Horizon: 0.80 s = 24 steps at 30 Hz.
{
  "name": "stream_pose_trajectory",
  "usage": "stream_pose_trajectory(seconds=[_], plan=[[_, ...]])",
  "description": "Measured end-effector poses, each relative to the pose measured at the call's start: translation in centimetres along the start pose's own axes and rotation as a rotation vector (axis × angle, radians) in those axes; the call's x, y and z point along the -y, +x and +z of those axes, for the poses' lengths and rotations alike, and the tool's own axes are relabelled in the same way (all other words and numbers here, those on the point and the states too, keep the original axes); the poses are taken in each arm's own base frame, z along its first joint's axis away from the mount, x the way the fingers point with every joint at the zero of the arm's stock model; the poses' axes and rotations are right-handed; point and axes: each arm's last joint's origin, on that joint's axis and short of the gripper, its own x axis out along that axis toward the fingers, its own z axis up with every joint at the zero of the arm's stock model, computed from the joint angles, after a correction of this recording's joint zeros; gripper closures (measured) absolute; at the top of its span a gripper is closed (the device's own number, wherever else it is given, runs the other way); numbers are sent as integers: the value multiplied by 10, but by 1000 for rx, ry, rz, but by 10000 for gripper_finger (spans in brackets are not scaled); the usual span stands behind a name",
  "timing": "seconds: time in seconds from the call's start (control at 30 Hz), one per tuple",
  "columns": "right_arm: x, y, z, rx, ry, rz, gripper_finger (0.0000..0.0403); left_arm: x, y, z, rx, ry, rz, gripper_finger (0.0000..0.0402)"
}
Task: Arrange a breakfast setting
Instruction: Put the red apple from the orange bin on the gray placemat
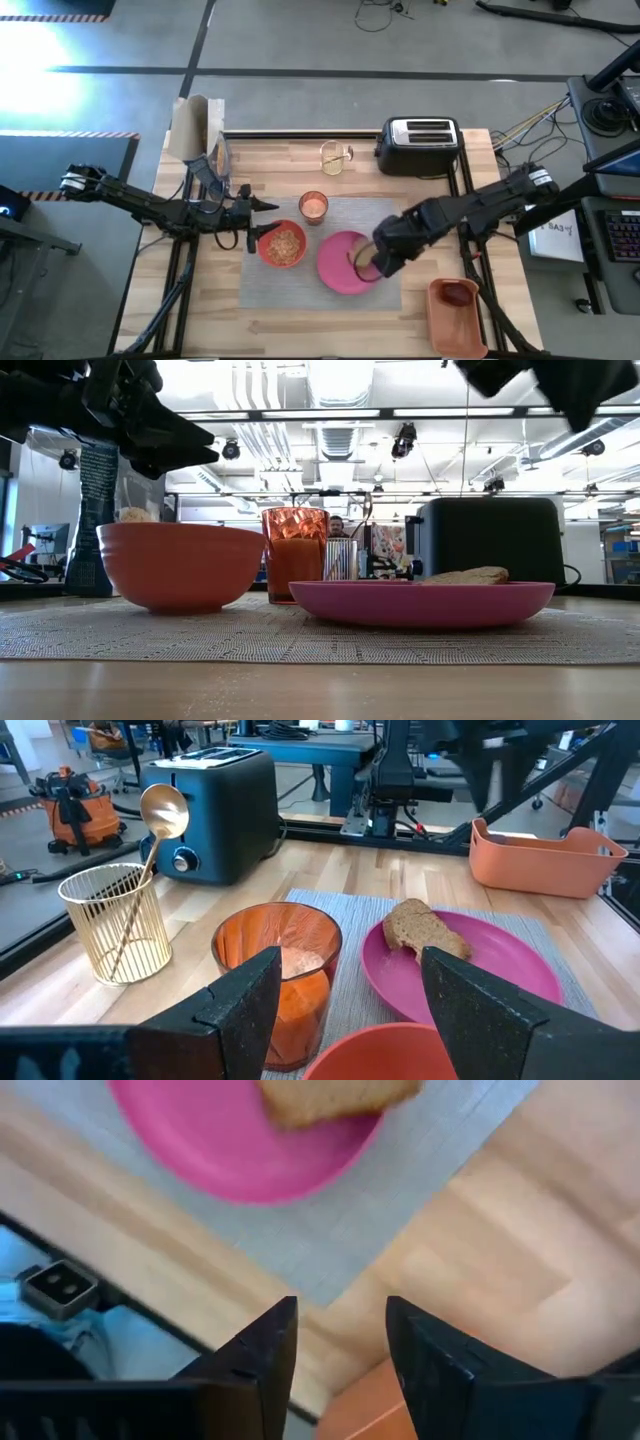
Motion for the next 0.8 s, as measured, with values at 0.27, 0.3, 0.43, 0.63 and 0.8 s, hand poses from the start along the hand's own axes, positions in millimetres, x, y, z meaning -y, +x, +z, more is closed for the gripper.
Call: stream_pose_trajectory(seconds=[0.27, 0.3, 0.43, 0.63, 0.8], plan=[[-7, 23, -44, -48, 64, -76, 217, 0, 0, -2, -20, 16, 2, 178], [-8, 26, -49, -66, 75, -90, 211, 0, 0, -2, -23, 18, 3, 178], [-12, 41, -72, -184, 106, -149, 189, 0, 0, -4, -36, 23, 4, 178], [-15, 63, -102, -357, 82, -255, 160, 0, 0, -3, -30, 20, 4, 178], [-12, 71, -113, -387, 30, -318, 143, 0, 0, -3, -28, 20, 3, 178]])
